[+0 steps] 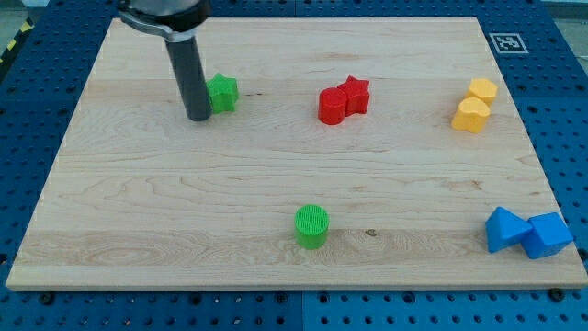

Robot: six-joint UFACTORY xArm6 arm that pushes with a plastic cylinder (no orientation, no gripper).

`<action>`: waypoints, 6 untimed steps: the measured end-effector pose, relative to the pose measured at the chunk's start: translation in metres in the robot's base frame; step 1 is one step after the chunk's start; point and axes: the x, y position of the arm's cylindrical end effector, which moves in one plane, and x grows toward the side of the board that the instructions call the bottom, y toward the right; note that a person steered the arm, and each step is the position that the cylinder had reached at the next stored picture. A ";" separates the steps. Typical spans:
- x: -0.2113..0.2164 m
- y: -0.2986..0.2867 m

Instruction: Move the green star bottom left to the red circle

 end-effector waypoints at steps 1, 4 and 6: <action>-0.031 -0.044; 0.032 0.035; 0.062 0.013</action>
